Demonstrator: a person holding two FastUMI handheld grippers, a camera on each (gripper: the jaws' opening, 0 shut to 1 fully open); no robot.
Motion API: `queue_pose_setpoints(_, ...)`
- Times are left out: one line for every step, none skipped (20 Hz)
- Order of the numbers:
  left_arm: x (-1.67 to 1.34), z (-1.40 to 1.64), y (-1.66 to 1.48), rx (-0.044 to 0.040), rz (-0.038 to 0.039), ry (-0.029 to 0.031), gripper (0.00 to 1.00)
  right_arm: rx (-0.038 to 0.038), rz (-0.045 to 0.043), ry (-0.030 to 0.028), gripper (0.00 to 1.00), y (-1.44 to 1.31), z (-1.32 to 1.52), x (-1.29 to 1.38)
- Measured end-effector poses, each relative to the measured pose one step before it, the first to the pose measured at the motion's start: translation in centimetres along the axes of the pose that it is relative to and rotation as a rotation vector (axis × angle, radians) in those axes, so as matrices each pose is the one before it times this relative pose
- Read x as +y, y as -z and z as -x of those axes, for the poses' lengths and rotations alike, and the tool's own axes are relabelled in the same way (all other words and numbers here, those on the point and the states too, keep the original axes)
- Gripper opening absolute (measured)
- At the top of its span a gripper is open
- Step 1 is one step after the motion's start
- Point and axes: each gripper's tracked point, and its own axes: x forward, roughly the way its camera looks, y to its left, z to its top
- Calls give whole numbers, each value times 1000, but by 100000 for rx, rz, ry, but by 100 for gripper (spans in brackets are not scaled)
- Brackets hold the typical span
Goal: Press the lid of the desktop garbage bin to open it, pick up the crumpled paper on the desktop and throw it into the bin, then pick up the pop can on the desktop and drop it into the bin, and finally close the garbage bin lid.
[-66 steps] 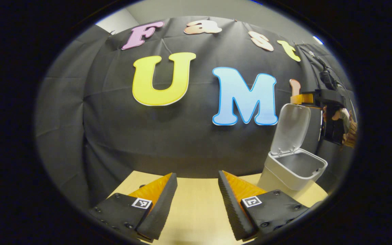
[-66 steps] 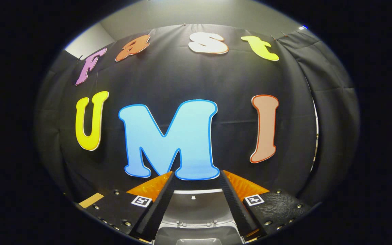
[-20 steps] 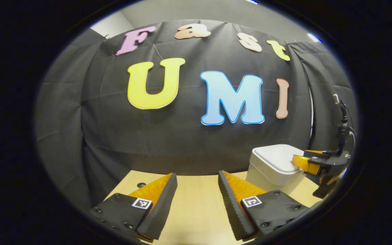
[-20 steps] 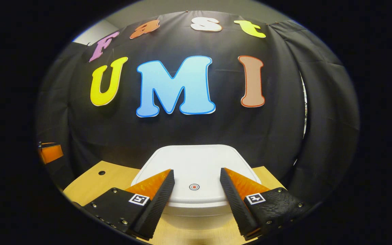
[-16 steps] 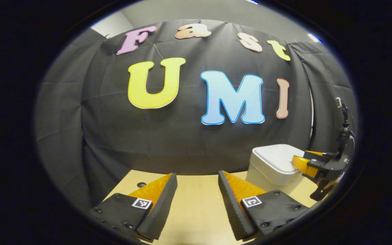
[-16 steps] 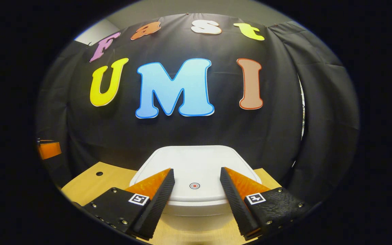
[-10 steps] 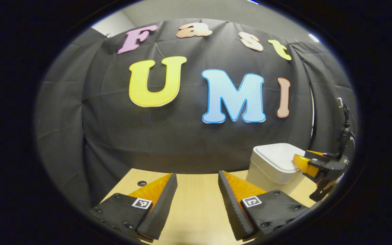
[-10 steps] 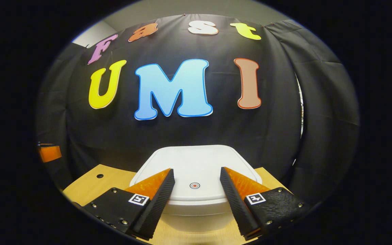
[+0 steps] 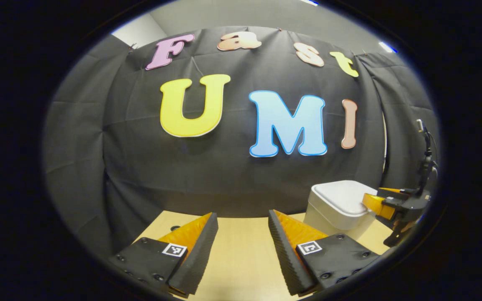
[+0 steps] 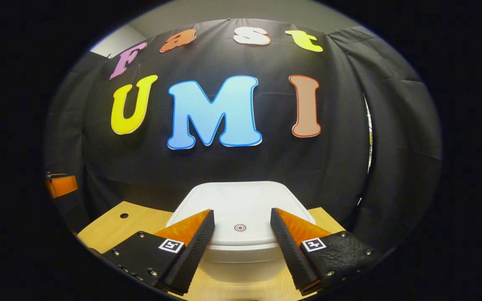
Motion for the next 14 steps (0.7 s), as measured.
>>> queue_pose_setpoints(-64, 357, -286, -771, -179, 58, 81, -2175, 212, -311, 87, -1039, 872, 385)
queue_pose_setpoints(-65, 333, -398, -901, -41, 155, 82, -2427, -105, -889, 87, -1135, 1045, 531)
queue_pose_setpoints(6, 489, -296, -672, 136, 78, 81, -2219, -250, -412, 87, -1058, 919, 520)
queue_pose_setpoints(-1, 419, -197, -216, 230, 131, 81, -1933, -495, -605, 87, -979, 1015, 445)
queue_pose_setpoints(15, 464, -198, -203, 352, 216, 81, -1906, -553, -315, 87, -732, 1059, 467)
queue_pose_setpoints(-43, 618, -200, -372, 279, 175, 83, -1510, -284, -274, 87, -861, 924, 452)
queue_pose_setpoints(-89, 639, -163, -249, 310, 603, 81, -859, 31, -646, 87, -612, 926, 439)
queue_pose_setpoints(-98, 580, -14, 383, 187, 474, 83, -570, 181, -581, 87, -365, 930, 465)
queue_pose_setpoints(140, 549, 109, 358, 192, 275, 82, -5, 62, -659, 87, -196, 776, 382)
queue_pose_setpoints(216, 530, 50, 225, 58, 46, 83, 18, -267, -525, 87, -109, 761, 355)
queue_pose_setpoints(289, 563, 92, 148, -75, -400, 83, 631, -356, -326, 87, 89, 661, 295)
queue_pose_setpoints(182, 406, 5, -8, -228, -55, 83, 1045, -402, -18, 87, 340, 553, 211)
queue_pose_setpoints(83, 367, 2, -128, -272, 76, 81, 950, -441, 345, 87, 271, 549, 84)
queue_pose_setpoints(-24, 334, 74, -60, -398, 467, 81, 776, -30, 433, 87, 302, 485, 96)
